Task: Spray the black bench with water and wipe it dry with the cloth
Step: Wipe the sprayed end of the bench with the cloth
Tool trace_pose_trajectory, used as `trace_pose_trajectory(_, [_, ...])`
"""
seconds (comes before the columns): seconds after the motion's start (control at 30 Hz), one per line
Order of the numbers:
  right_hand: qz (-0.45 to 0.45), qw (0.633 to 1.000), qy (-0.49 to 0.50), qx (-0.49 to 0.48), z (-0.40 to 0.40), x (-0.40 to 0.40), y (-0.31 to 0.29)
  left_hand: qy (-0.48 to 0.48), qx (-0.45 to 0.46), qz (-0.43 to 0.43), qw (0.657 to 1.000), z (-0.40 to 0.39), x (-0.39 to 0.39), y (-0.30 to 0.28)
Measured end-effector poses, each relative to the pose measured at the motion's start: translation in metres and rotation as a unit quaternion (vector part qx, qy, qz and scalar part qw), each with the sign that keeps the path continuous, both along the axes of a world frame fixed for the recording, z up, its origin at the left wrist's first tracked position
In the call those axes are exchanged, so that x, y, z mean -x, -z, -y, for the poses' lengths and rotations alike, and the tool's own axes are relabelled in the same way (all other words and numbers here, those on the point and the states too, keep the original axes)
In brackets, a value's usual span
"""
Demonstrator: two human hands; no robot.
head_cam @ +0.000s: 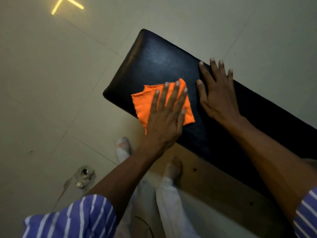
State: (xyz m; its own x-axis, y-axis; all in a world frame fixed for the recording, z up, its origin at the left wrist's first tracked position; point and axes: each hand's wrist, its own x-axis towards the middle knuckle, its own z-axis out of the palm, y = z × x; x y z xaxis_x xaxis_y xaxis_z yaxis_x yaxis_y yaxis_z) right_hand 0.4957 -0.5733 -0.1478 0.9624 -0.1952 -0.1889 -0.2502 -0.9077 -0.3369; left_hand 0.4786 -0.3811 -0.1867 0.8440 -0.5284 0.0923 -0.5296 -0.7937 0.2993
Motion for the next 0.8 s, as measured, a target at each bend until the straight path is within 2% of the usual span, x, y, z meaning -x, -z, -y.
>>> trace_pose_trajectory(0.17, [-0.012,1.000,0.024,-0.011,0.012,0.012,-0.003,0.070,-0.013,-0.025,0.997,-0.015,-0.008,-0.006])
trace_pose_trajectory(0.3, [-0.006,0.997,0.068,-0.036,-0.001,0.015,-0.009,0.137,0.038,-0.067,0.988,-0.042,-0.023,-0.022])
trace_pose_trajectory(0.47, [0.072,0.977,0.169,-0.108,-0.060,0.015,-0.031,0.035,0.055,-0.106,0.992,-0.089,-0.061,-0.040])
trace_pose_trajectory(0.57, [0.113,0.977,0.162,-0.086,-0.118,0.021,-0.034,0.014,0.062,-0.118,0.991,-0.104,-0.091,-0.044])
trace_pose_trajectory(0.67, [0.099,0.982,0.149,-0.058,-0.164,0.021,-0.016,0.041,0.058,-0.122,0.990,-0.108,-0.109,-0.043])
trace_pose_trajectory(0.8, [0.075,0.985,0.138,0.070,-0.176,0.024,0.017,0.123,0.026,-0.107,0.986,-0.107,-0.114,-0.035])
